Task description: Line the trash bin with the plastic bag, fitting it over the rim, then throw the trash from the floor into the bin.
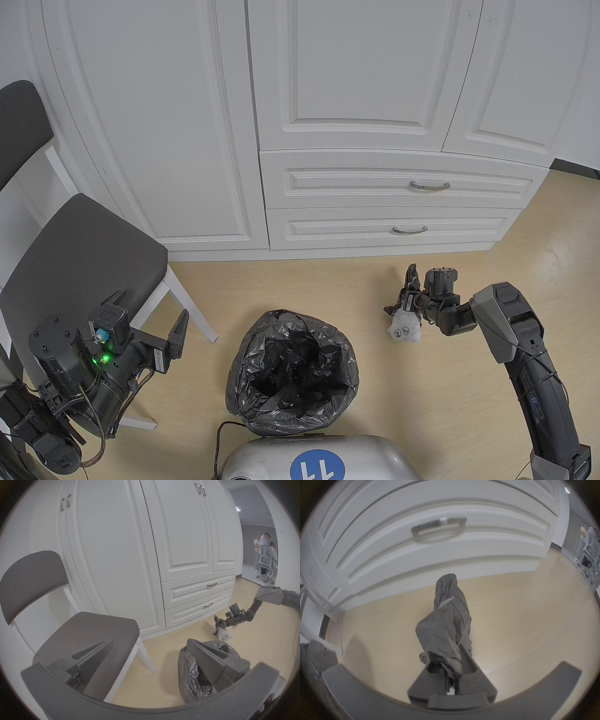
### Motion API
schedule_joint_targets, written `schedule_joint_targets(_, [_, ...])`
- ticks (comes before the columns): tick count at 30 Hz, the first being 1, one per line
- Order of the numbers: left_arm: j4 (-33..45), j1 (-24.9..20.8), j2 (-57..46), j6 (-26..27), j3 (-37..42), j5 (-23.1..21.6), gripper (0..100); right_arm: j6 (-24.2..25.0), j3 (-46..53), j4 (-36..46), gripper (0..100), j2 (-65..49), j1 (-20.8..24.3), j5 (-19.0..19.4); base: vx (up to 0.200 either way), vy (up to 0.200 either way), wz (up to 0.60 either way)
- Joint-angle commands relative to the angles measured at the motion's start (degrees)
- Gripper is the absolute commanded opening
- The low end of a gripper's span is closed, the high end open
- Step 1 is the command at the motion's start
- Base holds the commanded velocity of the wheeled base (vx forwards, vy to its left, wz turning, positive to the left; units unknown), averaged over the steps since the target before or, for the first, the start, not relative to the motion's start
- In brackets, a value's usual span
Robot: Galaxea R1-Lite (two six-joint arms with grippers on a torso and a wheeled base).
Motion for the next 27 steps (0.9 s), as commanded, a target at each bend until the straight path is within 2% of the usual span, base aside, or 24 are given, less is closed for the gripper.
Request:
schedule_joint_targets(1, [-0.04, 0.00, -0.20, -0.01, 0.00, 0.01, 100, 0.97, 0.65, -0.29, 0, -3.78, -0.07, -0.04, 0.000, 0.000, 0.00])
schedule_joint_targets(2, [-0.04, 0.00, -0.64, -0.01, 0.00, -0.08, 100, 3.79, 8.03, -0.99, 0, -10.55, 0.46, 0.66, 0.000, 0.000, 0.00])
schedule_joint_targets(6, [-0.04, -0.17, -1.78, 0.26, 0.00, -0.17, 100, 6.16, 21.48, -4.51, 0, -21.80, 0.99, 1.72, 0.000, 0.000, 0.00])
schedule_joint_targets(10, [0.05, -1.31, -2.57, 0.61, 0.70, -0.26, 100, 8.62, 35.63, -12.51, 0, -32.61, 2.31, 6.11, 0.000, 0.000, 0.00])
schedule_joint_targets(11, [0.05, -1.40, -2.57, 0.61, 0.70, -0.26, 100, 8.80, 36.68, -13.12, 0, -33.40, 2.48, 6.20, 0.000, 0.000, 0.00])
schedule_joint_targets(12, [0.05, -1.31, -2.66, 0.70, 0.62, -0.26, 100, 9.06, 42.40, -16.29, 0, -37.44, 3.98, 6.38, 0.000, 0.000, 0.00])
schedule_joint_targets(16, [0.05, -1.23, -3.28, 0.61, 0.35, -0.26, 100, 9.06, 51.63, -21.12, 0, -46.05, 8.72, 6.38, 0.000, 0.000, 0.00])
schedule_joint_targets(22, [0.14, -1.05, -4.95, 0.70, 0.00, -0.26, 100, 8.88, 60.24, -24.20, 0, -54.93, 18.04, 5.41, -0.200, 0.000, 0.00])
schedule_joint_targets(24, [0.05, -0.26, -4.95, 0.70, -0.35, -0.26, 100, 8.36, 62.26, -25.08, 0, -56.60, 21.56, 3.83, -0.200, 0.000, 0.00])
schedule_joint_targets(25, [0.14, -0.17, -4.95, 0.70, -0.44, -0.26, 100, 8.36, 62.35, -25.16, 0, -56.69, 21.82, 3.74, -0.200, 0.000, 0.00])
schedule_joint_targets(27, [0.05, 1.15, -5.03, 0.79, -0.70, -0.26, 100, 8.18, 63.93, -27.63, 0, -57.57, 25.51, 0.57, -0.200, 0.000, 0.00])
